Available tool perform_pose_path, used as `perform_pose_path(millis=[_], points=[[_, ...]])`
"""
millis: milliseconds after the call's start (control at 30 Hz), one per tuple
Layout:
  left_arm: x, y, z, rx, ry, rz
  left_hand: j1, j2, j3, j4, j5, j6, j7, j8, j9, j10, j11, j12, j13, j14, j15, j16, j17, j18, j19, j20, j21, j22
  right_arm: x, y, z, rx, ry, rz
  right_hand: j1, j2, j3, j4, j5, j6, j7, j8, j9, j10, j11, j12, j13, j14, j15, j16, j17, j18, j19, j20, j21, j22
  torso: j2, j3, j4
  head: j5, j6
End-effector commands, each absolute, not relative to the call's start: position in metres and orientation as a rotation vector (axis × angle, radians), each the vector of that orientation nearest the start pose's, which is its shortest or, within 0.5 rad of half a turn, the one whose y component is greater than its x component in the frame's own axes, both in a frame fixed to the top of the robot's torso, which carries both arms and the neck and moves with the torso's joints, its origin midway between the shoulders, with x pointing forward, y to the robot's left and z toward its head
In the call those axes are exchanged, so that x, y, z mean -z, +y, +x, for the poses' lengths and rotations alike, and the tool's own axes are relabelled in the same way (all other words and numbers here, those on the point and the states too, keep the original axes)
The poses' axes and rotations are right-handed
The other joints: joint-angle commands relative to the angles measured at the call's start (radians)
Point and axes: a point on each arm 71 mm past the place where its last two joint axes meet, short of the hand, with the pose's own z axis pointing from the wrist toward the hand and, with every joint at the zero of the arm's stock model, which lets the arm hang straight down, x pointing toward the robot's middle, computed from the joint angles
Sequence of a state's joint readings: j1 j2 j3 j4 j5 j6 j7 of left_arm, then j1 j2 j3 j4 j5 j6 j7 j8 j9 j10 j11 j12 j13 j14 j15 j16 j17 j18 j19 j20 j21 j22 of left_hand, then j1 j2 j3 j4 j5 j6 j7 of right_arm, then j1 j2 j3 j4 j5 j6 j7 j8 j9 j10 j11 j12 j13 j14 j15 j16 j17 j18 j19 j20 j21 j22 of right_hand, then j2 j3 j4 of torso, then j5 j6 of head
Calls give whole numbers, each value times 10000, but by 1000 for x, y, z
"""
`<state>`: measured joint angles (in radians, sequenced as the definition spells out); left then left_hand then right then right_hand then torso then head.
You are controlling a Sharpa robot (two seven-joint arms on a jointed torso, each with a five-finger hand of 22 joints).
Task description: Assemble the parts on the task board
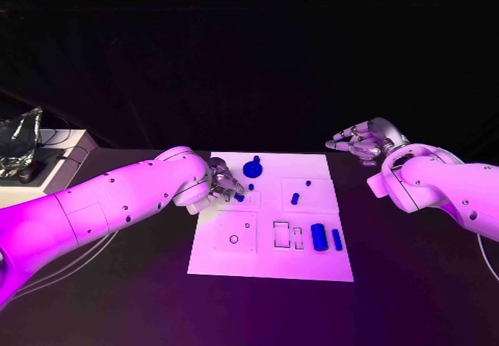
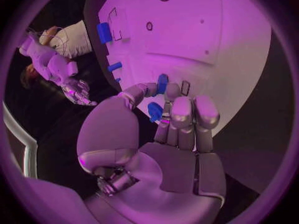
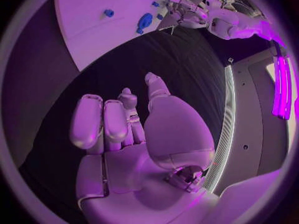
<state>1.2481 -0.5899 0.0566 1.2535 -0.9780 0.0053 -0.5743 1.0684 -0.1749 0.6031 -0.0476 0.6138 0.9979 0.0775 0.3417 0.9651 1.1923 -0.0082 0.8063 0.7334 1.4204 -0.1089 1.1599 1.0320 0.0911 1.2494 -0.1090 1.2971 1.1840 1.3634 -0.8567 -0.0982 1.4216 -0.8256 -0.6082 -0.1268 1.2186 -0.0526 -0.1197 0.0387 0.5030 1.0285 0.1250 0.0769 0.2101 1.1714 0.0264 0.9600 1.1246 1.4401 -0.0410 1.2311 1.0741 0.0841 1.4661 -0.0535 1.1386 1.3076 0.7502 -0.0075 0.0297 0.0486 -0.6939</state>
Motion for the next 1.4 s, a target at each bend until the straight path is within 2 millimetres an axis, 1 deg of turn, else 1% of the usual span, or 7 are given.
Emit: perform_pose_path(millis=[33,300,633,900,1000,1133,1400], points=[[186,165,541,4658,21851,-4038,268,323,159,-255,-4,786,-680,-42,-2,694,-617,-42,-23,-7,-32,43,0,-130,56,-13,-62,21,125,-264,529,-7081,14380,5762,-45,103,-18,-85,61,17,50,-52,-29,-42,-6,-43,-27,49,-50,-52,-10,37,395,-56,-73,1531,-10,-3,-4,0,-35],[186,164,538,4627,21904,-3787,412,325,-144,-202,-3,877,-696,-164,-64,738,-620,-54,-102,-12,-30,84,-12,-155,85,-14,-116,115,124,-264,528,-7096,14384,5763,-45,103,-18,-85,61,17,50,-52,-29,-42,-6,-43,-27,49,-50,-52,-10,37,395,-56,-73,1531,-12,-4,8,9,-52],[185,165,538,4571,21784,-3801,617,521,-944,-81,-89,983,-769,-286,-127,821,-650,15,-242,-8,-36,135,-13,-188,130,2,-216,233,125,-264,528,-7106,14382,5809,-43,120,-24,-103,59,16,51,-53,-38,-53,-5,-62,-44,48,-50,-62,-14,37,394,-57,-81,1529,-9,-1,4,33,-78],[185,165,538,4596,21745,-3818,691,615,-1380,-10,-148,1090,-848,-157,-65,769,-672,32,27,-4,-45,156,-14,-222,165,-21,-260,315,125,-264,529,-7106,14382,5814,-43,120,-24,-103,59,16,51,-53,-38,-53,-5,-62,-44,48,-50,-62,-14,37,394,-57,-81,1529,-8,6,2,46,-91],[185,165,538,4626,21759,-3837,800,786,-1906,-15,-175,1161,-880,-157,-106,798,-682,-11,108,-1,-52,184,3,-243,190,-24,-279,373,125,-264,529,-7107,14382,5816,-43,120,-24,-103,59,16,51,-53,-38,-53,-5,-62,-44,48,-50,-62,-14,37,394,-57,-81,1529,-10,6,4,48,-92],[185,164,538,4660,21798,-3836,891,908,-2254,-59,-196,1200,-889,-190,-171,818,-682,-59,192,1,-48,210,13,-258,220,-25,-303,446,125,-264,529,-7109,14386,5818,-43,120,-24,-103,59,16,51,-53,-38,-53,-5,-62,-44,48,-50,-62,-14,37,394,-57,-81,1529,-9,4,1,52,-94],[186,163,538,4677,21869,-3783,936,927,-2322,-111,-223,1279,-910,-185,-193,865,-692,-71,222,14,-43,244,44,-272,248,-12,-292,506,125,-264,529,-7109,14391,5826,-41,145,-38,-136,61,16,52,-54,-47,-51,-6,-61,-48,50,-51,-70,-15,37,395,-58,-90,1528,-11,6,-1,56,-111]])
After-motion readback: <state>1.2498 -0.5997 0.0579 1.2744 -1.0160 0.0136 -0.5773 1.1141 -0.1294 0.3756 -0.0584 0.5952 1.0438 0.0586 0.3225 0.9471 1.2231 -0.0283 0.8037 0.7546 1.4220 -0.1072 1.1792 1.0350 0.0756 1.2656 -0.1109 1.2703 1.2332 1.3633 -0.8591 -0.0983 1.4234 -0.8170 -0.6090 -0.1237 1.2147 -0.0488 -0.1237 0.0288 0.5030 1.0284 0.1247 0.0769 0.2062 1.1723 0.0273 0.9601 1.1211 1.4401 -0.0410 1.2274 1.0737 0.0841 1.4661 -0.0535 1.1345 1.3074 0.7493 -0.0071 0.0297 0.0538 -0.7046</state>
